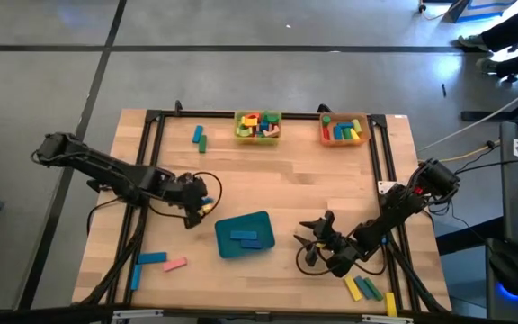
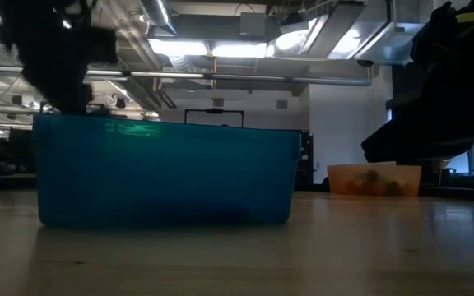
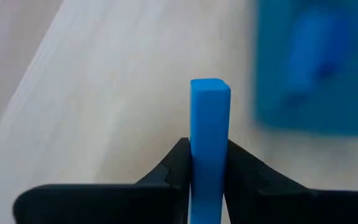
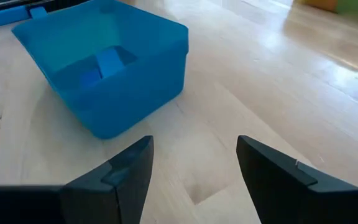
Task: Sort blocks by size
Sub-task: Put the rectangular block into the blue bin
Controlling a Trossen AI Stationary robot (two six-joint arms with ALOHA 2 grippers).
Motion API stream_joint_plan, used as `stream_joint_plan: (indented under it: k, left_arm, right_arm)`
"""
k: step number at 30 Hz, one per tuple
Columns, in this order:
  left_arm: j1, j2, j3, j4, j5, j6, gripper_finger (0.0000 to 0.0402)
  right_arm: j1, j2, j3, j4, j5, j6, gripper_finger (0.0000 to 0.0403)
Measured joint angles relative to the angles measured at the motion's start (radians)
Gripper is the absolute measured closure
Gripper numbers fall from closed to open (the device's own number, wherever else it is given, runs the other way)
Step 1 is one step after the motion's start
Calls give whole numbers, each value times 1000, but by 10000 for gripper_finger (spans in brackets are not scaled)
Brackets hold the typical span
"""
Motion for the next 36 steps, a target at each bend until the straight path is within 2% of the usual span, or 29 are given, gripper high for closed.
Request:
stream_joint_plan:
  k: [6, 12, 16, 25, 30, 36]
  left_arm:
    - [-73, -9, 2, 322, -3, 30, 349]
    - [-114, 126, 2, 557, -2, 71, 347]
    - [-117, 237, 43, 540, -1, 69, 347]
    - [-117, 465, 264, 286, 1, 103, 346]
    - [-116, 562, 300, 325, 38, 170, 345]
    - [-107, 631, 300, 316, 49, 181, 345]
  right_arm:
    - [-3, 0, 0, 0, 4, 5, 168]
    - [-27, 0, 1, 6, 0, 29, 168]
    - [-41, 0, 1, 6, -4, 30, 168]
    - [-47, 0, 1, 6, -21, 29, 168]
    - [-47, 0, 1, 5, -24, 29, 168]
    - [-46, 0, 1, 1, -24, 29, 168]
